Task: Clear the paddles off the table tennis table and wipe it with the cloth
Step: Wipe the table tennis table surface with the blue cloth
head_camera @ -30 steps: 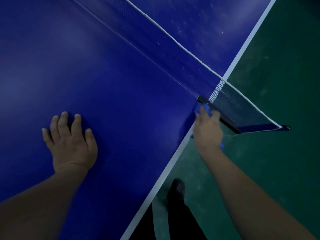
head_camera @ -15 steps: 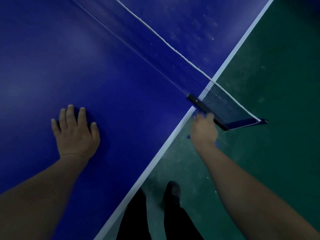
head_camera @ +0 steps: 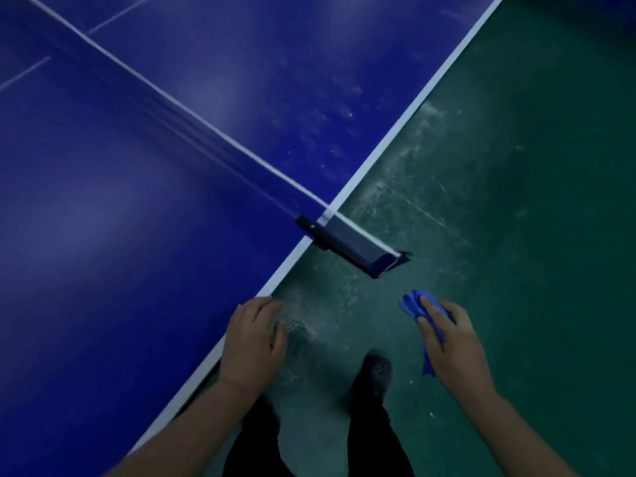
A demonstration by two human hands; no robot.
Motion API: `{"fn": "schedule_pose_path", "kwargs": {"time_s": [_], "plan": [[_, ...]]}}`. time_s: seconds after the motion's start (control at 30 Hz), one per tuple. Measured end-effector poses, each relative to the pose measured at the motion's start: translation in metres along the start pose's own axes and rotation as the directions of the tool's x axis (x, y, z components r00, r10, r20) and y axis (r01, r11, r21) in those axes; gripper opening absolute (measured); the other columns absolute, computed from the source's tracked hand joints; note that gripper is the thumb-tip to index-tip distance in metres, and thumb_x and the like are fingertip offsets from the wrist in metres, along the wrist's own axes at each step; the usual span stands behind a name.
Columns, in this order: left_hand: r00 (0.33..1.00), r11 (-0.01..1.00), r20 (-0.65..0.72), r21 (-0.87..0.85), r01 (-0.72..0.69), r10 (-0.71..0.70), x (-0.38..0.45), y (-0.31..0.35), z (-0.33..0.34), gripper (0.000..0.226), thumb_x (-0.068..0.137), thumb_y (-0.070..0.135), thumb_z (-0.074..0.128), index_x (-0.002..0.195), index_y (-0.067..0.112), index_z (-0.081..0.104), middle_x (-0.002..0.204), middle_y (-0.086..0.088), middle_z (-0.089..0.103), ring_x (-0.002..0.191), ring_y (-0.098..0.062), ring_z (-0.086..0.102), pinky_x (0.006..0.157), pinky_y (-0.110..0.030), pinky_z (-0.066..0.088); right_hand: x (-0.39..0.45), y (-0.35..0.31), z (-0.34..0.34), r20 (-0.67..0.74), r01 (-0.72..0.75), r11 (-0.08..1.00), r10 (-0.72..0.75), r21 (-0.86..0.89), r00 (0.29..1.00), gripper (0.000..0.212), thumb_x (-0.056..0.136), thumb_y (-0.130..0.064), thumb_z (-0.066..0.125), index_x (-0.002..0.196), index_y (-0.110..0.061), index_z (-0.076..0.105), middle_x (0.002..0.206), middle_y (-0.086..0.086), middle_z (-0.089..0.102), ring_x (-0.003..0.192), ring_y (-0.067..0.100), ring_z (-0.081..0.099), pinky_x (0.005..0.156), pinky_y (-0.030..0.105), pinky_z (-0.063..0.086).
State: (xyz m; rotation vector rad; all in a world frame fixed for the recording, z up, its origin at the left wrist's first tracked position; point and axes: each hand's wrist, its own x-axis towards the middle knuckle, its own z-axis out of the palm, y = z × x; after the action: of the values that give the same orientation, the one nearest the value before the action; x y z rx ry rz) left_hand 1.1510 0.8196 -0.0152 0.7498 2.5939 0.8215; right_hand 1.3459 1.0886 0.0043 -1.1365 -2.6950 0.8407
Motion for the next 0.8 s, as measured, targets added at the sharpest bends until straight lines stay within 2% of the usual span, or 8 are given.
{"fn": "schedule_pose_path", "kwargs": {"time_s": [0.1, 0.2, 0.27, 0.4, 0.47, 0.53, 0.67, 0.8], "plan": [[0.999, 1.0, -0.037, -0.017, -0.008, 0.008, -0.008, 0.066, 0.016, 0.029, 0.092, 0.013, 0.063, 0.121, 0.007, 0.068, 0.125, -0.004, 0.063, 0.118, -0.022, 0.057, 0.106, -0.039, 0.043, 0.012, 0.026, -0.035, 0.025, 0.051, 0.995, -0.053, 0.087, 0.998, 0.041, 0.096, -0.036, 0.055, 0.135, -0.026, 0.064, 0.122, -0.007, 0.051, 0.098, 0.009, 0.056, 0.08, 0.027, 0.044], [0.996, 0.998, -0.094, -0.069, 0.005, -0.011, -0.01, 0.134, 0.039, 0.033, 0.091, 0.02, 0.056, 0.119, 0.009, 0.068, 0.124, 0.001, 0.062, 0.117, -0.017, 0.056, 0.105, -0.036, 0.042, 0.031, 0.048, -0.069, 0.053, 0.115, 0.979, -0.126, 0.167, 0.991, 0.044, 0.096, -0.042, 0.051, 0.136, -0.027, 0.062, 0.122, -0.012, 0.05, 0.099, -0.001, 0.051, 0.082, 0.022, 0.043], [0.995, 0.993, -0.093, -0.114, 0.032, -0.043, -0.005, 0.177, 0.058, 0.034, 0.092, 0.022, 0.055, 0.122, 0.011, 0.066, 0.125, 0.008, 0.057, 0.118, -0.01, 0.052, 0.105, -0.03, 0.038, 0.051, 0.064, -0.091, 0.064, 0.146, 0.971, -0.16, 0.191, 0.985, 0.046, 0.096, -0.045, 0.049, 0.136, -0.026, 0.062, 0.125, -0.01, 0.051, 0.1, -0.001, 0.051, 0.083, 0.019, 0.042], [0.995, 0.981, -0.077, -0.19, 0.049, -0.065, 0.018, 0.243, 0.09, 0.037, 0.094, 0.026, 0.055, 0.128, 0.015, 0.064, 0.133, 0.006, 0.058, 0.124, -0.012, 0.053, 0.107, -0.033, 0.041, 0.11, 0.079, -0.125, 0.098, 0.227, 0.95, -0.252, 0.213, 0.963, 0.049, 0.096, -0.046, 0.047, 0.138, -0.024, 0.061, 0.126, -0.009, 0.052, 0.102, -0.001, 0.051, 0.083, 0.016, 0.042], [0.996, 0.98, -0.081, -0.196, 0.03, -0.047, 0.033, 0.262, 0.098, 0.039, 0.095, 0.031, 0.053, 0.13, 0.015, 0.063, 0.135, 0.004, 0.057, 0.125, -0.013, 0.053, 0.107, -0.034, 0.043, 0.14, 0.075, -0.132, 0.101, 0.281, 0.937, -0.307, 0.207, 0.947, 0.05, 0.097, -0.046, 0.046, 0.138, -0.022, 0.061, 0.125, -0.008, 0.052, 0.1, 0.0, 0.051, 0.081, 0.012, 0.04], [0.987, 0.974, -0.133, -0.219, 0.061, -0.091, 0.055, 0.275, 0.107, 0.043, 0.097, 0.037, 0.048, 0.132, 0.016, 0.061, 0.138, 0.005, 0.055, 0.127, -0.011, 0.05, 0.109, -0.032, 0.041, 0.177, 0.066, -0.133, 0.15, 0.332, 0.919, -0.367, 0.211, 0.918, 0.049, 0.097, -0.045, 0.047, 0.138, -0.022, 0.061, 0.125, -0.009, 0.053, 0.101, 0.001, 0.052, 0.081, 0.01, 0.04], [0.95, 0.947, -0.231, -0.289, 0.14, -0.211, 0.109, 0.283, 0.121, 0.047, 0.096, 0.039, 0.046, 0.136, 0.018, 0.058, 0.144, 0.004, 0.049, 0.137, -0.013, 0.043, 0.116, -0.04, 0.035, 0.253, 0.037, -0.126, 0.2, 0.455, 0.867, -0.491, 0.203, 0.848, 0.04, 0.098, -0.029, 0.057, 0.138, -0.021, 0.061, 0.126, -0.007, 0.056, 0.107, 0.006, 0.056, 0.087, 0.019, 0.044], [0.891, 0.906, -0.284, -0.341, 0.252, -0.355, 0.162, 0.285, 0.126, 0.047, 0.094, 0.032, 0.053, 0.138, 0.015, 0.057, 0.148, 0.001, 0.046, 0.142, -0.02, 0.037, 0.12, -0.047, 0.028, 0.32, 0.008, -0.122, 0.255, 0.543, 0.813, -0.582, 0.209, 0.772, 0.041, 0.096, -0.016, 0.064, 0.137, -0.022, 0.061, 0.124, -0.009, 0.056, 0.109, 0.002, 0.055, 0.091, 0.006, 0.037]]}}
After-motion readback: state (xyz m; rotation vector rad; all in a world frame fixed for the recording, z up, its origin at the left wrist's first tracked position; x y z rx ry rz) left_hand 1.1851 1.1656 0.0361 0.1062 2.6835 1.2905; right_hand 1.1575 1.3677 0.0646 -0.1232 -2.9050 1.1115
